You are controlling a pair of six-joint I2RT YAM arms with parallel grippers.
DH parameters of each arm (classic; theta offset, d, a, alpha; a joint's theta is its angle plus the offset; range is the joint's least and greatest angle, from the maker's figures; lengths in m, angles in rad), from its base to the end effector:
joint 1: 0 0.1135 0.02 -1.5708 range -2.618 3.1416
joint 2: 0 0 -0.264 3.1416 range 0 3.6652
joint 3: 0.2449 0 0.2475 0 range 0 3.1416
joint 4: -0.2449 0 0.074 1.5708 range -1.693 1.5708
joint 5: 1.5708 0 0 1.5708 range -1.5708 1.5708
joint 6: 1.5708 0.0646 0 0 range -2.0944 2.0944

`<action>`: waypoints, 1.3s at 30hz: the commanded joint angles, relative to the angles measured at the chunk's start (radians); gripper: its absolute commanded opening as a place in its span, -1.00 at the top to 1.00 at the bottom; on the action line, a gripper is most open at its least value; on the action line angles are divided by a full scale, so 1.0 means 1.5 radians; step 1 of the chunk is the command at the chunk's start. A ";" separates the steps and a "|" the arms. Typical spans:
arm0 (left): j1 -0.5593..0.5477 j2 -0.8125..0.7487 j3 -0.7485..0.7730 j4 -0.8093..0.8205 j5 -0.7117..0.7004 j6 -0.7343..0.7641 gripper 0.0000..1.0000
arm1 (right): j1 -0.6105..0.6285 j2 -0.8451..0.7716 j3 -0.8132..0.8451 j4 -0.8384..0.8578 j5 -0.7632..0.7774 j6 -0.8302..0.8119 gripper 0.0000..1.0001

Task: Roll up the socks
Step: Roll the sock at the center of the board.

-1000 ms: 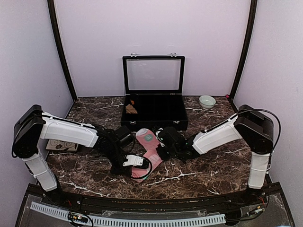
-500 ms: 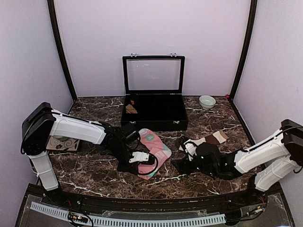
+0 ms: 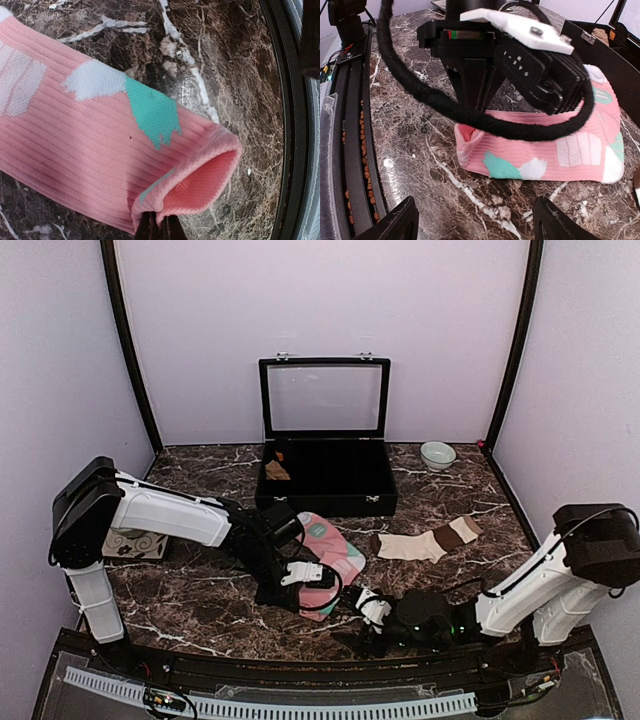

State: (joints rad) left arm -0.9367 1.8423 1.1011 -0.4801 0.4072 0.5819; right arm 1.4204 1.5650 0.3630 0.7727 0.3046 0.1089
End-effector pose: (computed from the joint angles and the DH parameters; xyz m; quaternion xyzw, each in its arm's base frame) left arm 0.1892 -0.3004 0.1247 0.6894 0.6753 -0.2260 0.1325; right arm 0.0618 0.2782 0.1187 -0.4422 0.7092 0.2776 0.4737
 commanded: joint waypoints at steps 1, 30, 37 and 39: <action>-0.006 -0.002 0.001 -0.033 0.017 -0.025 0.85 | 0.002 0.089 0.048 0.113 0.001 -0.061 -0.54; 0.075 0.081 0.172 0.025 0.060 -0.100 0.47 | 0.042 0.252 0.197 0.038 -0.009 -0.140 0.03; 0.069 0.135 0.192 0.044 0.005 -0.080 0.48 | 0.040 0.270 0.184 0.042 -0.022 -0.108 0.23; 0.066 0.137 0.180 0.060 -0.032 -0.076 0.48 | 0.040 0.266 0.175 0.040 -0.036 -0.102 0.29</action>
State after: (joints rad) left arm -0.8265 2.0518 1.3685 -0.4274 0.4561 0.4591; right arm 1.4765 1.9488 0.6472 0.8234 0.2852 -0.0746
